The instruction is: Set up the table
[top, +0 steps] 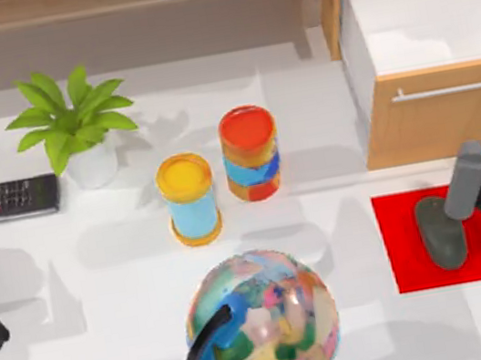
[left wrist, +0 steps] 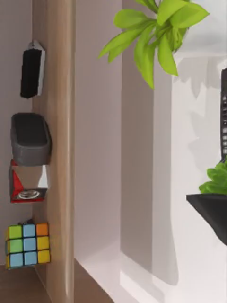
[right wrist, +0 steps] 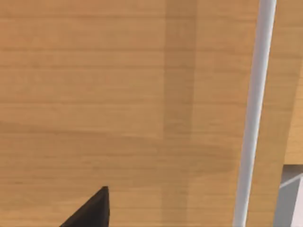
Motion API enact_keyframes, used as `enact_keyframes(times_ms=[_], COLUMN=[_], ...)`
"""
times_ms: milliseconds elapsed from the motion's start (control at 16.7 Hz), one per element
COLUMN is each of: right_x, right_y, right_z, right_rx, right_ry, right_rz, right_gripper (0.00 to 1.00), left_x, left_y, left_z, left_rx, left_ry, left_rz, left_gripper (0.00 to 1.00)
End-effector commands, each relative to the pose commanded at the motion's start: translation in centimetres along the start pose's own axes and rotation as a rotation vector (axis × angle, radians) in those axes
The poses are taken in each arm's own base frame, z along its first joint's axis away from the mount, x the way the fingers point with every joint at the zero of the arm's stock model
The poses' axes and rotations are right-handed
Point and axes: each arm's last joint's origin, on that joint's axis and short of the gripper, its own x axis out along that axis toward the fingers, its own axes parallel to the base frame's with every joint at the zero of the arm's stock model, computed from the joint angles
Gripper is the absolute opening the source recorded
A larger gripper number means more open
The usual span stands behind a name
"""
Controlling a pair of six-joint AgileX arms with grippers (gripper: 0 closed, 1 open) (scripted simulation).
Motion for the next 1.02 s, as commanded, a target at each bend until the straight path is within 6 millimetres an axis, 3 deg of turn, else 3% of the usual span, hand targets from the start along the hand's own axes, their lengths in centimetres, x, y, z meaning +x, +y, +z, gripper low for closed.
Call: enact_keyframes(times_ms=[360,660,1020], right_x=[2.1,2.3,2.3], right_y=[-0.1,-0.1,-0.1], right_z=[0.1,0.1,0.1], right_rx=[0.001,0.000,0.000], right_ry=[-0.002,-0.002,-0.002], right_rz=[-0.004,-0.004,-0.004], right_gripper=[1.00,1.00,0.55], left_x=[0.0,0.0,0.0], left_y=[0.0,0.0,0.0], left_z=[0.0,0.0,0.0], left_rx=[0.000,0.000,0.000], left_ry=[0.000,0.000,0.000], left_rz=[0.000,0.000,0.000], left_gripper=[1.00,1.00,1.00])
